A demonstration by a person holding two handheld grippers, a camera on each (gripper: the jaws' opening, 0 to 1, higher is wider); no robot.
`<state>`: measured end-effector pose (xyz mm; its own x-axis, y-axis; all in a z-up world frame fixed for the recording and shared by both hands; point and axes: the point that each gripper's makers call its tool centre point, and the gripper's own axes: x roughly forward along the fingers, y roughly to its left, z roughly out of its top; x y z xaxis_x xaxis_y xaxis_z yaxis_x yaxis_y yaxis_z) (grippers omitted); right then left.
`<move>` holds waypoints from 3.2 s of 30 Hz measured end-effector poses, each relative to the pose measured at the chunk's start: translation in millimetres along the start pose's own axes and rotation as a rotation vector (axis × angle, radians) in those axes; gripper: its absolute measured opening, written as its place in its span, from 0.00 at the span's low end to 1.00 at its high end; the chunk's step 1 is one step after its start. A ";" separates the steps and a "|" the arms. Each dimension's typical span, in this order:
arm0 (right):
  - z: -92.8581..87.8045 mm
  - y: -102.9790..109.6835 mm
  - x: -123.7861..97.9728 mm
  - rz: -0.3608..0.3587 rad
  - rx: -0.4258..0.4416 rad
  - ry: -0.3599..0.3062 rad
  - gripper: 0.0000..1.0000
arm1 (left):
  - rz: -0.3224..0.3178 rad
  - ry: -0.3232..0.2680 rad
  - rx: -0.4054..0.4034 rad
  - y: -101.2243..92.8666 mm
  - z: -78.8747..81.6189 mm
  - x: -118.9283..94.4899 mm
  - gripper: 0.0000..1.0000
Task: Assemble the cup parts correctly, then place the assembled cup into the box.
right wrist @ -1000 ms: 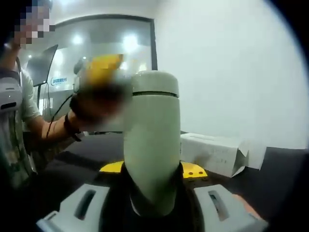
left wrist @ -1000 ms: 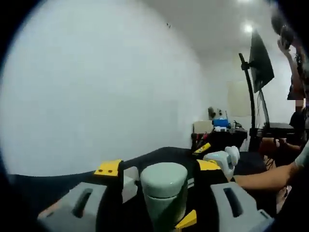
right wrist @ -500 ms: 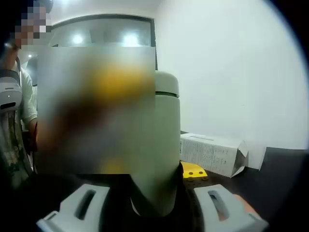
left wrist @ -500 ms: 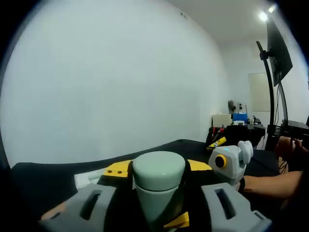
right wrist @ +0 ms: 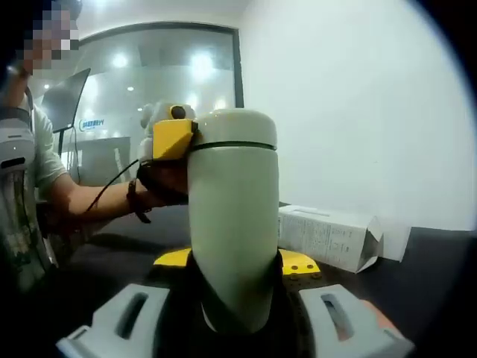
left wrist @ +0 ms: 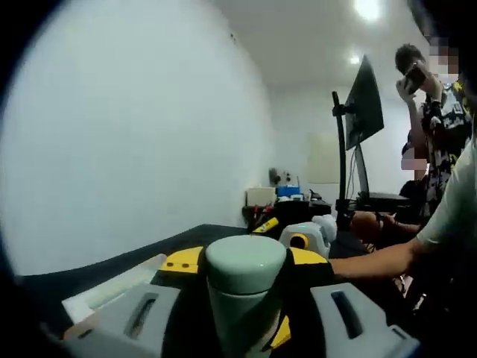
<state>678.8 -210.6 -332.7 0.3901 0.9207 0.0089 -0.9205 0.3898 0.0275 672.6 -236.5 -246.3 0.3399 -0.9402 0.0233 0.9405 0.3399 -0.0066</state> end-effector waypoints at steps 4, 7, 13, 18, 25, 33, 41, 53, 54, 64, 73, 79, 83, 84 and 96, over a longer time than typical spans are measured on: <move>0.4 -2.1 -0.5 0.002 0.007 -0.002 0.40 | -0.017 0.007 0.022 -1.0 -0.3 0.3 0.39; 0.6 -1.8 0.6 0.002 0.001 -0.003 0.40 | 0.055 0.000 0.016 5.4 0.7 -4.4 0.47; 0.5 2.1 0.8 0.001 -0.002 -0.003 0.40 | 0.224 -0.021 0.045 6.9 12.6 -21.8 0.72; 0.3 1.8 0.8 -0.001 -0.002 -0.003 0.40 | 0.501 0.008 0.141 8.2 13.9 -21.9 0.53; 0.3 1.1 0.6 -0.001 -0.002 -0.003 0.40 | 0.607 0.021 0.073 0.9 7.4 -13.4 0.46; 0.2 0.0 -0.7 -0.001 -0.002 -0.002 0.40 | 0.523 0.027 0.090 -1.6 3.8 -15.3 0.37; -0.2 0.7 -1.1 -0.005 0.002 -0.003 0.40 | 0.191 -0.052 0.040 1.4 5.1 -10.5 0.37; 0.7 1.9 1.3 -0.009 -0.006 -0.005 0.40 | 0.123 -0.022 0.026 12.0 1.9 -11.8 0.50; 0.8 2.0 1.4 -0.010 -0.008 -0.004 0.40 | 0.115 -0.021 0.030 2.6 0.7 -12.3 0.57; 0.1 1.8 0.7 -0.010 -0.009 -0.002 0.40 | 0.502 -0.052 0.039 7.8 14.5 -21.1 0.48; 0.1 -0.4 0.1 -0.010 -0.009 -0.001 0.40 | 0.606 0.068 0.073 6.8 -3.8 -8.3 0.43; 0.0 -0.9 1.1 -0.011 -0.012 -0.003 0.40 | 0.613 0.022 0.044 10.2 10.3 -15.2 0.40; 0.0 -1.2 0.6 -0.014 -0.005 -0.003 0.40 | 0.613 0.035 0.051 10.2 8.0 -15.2 0.37; 0.1 -0.7 0.5 -0.014 -0.006 -0.002 0.40 | 0.610 0.041 0.051 10.4 7.8 -14.8 0.37; 0.0 3.2 0.4 -0.018 -0.005 -0.004 0.39 | 0.140 0.004 -0.021 12.6 7.1 -12.5 0.36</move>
<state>676.0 -209.0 -332.6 0.4063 0.9137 0.0123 -0.9136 0.4060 0.0230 680.2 -220.3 -239.6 0.4682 -0.8834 0.0171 0.8834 0.4676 -0.0302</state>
